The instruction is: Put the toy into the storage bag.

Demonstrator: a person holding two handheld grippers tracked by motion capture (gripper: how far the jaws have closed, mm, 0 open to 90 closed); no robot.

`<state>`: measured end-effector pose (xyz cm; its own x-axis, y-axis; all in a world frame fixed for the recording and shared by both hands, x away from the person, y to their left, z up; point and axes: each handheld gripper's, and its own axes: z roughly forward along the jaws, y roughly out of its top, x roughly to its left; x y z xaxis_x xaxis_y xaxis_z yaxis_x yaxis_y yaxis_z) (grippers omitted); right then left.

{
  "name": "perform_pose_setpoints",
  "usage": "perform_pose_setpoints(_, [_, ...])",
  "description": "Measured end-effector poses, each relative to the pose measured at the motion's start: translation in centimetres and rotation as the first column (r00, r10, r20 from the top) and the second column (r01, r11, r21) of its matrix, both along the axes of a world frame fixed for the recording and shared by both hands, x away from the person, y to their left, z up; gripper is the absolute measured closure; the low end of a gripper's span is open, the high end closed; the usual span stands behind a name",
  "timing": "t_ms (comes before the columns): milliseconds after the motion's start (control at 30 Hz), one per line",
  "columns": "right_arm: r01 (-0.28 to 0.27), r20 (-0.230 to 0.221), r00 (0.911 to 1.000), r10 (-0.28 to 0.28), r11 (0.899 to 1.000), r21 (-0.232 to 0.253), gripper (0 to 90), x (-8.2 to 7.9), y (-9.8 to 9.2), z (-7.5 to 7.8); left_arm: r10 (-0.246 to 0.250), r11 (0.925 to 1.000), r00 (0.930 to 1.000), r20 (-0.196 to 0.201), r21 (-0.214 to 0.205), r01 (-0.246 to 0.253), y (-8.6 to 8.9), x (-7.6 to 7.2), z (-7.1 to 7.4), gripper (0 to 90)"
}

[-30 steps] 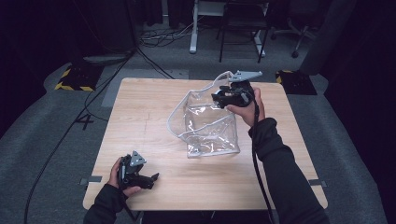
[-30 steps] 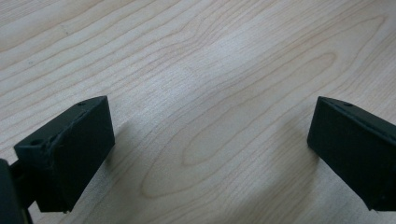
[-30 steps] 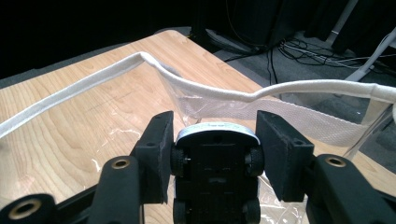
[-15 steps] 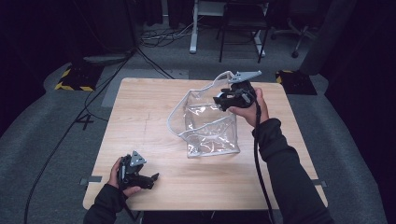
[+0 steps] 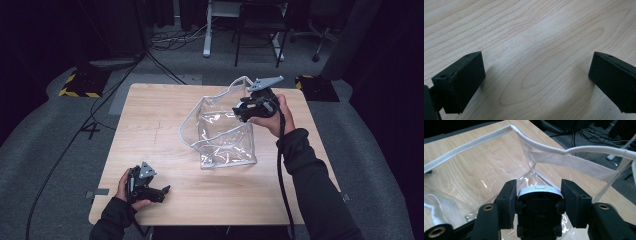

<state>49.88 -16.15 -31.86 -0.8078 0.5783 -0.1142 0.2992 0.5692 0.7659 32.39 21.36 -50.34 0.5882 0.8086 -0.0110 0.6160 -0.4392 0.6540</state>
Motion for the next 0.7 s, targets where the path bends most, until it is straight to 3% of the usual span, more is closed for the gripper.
perform_pose_setpoints(700, [-0.018,-0.032,0.9994,0.016,0.998,-0.063,48.6,-0.8,-1.8,0.6,0.003,1.0000,1.0000,-0.001,-0.007,-0.003,0.0,0.0,-0.1,0.9])
